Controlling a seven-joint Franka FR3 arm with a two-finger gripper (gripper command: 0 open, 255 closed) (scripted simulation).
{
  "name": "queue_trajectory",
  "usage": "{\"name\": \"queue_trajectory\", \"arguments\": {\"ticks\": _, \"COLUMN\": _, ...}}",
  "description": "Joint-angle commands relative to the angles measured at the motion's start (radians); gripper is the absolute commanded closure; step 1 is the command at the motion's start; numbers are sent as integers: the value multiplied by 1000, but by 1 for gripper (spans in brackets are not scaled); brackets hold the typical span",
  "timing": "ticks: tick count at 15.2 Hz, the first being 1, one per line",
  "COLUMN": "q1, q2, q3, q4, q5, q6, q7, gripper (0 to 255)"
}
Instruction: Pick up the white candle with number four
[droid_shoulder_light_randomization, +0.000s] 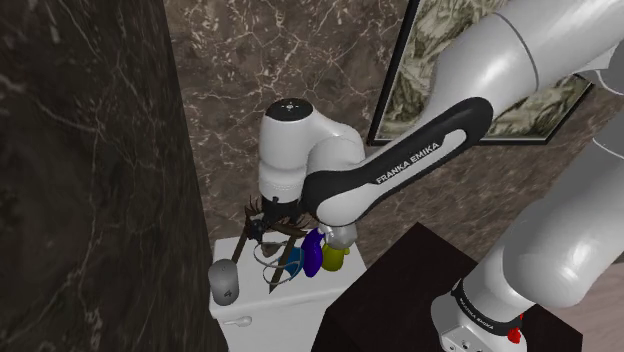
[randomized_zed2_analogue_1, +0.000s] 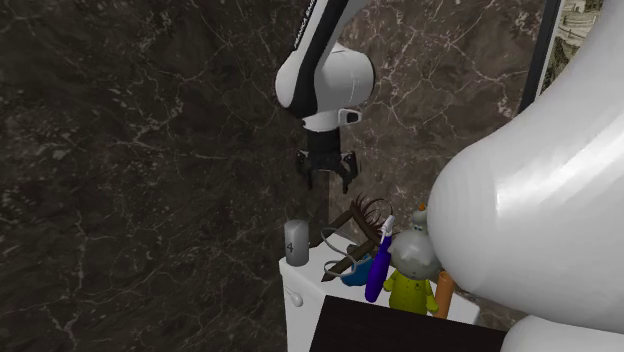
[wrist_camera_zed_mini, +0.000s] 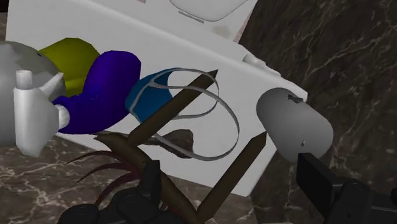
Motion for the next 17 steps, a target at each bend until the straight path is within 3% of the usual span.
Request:
{"name": "queue_trajectory", "arguments": {"ticks": 1, "q1": 14, "q2": 101, "q3": 0, "q4": 45, "q5": -113, "q6": 24, "q7": 99, "gripper": 0}}
{"name": "queue_trajectory", "arguments": {"ticks": 4, "q1": 74, "q2": 240, "q3": -35, "q4": 129, "q5": -254, "q6": 31, "q7": 225, "gripper": 0}}
{"name": "queue_trajectory", "arguments": {"ticks": 8, "q1": 174, "q2": 410, "q3": -100, "q4": 257, "q5": -388, "q6": 26, "q7": 343, "gripper": 0}}
{"name": "queue_trajectory", "arguments": {"ticks": 13, "q1": 292, "q2": 608, "q3": -174, "q4": 441, "q5": -485, "q6": 6, "q7": 429, "gripper": 0}}
{"name": "queue_trajectory", "arguments": {"ticks": 17, "q1": 320, "q2": 665, "q3": -201, "q4": 477, "q5": -514, "q6": 23, "q7": 452, "gripper": 0}}
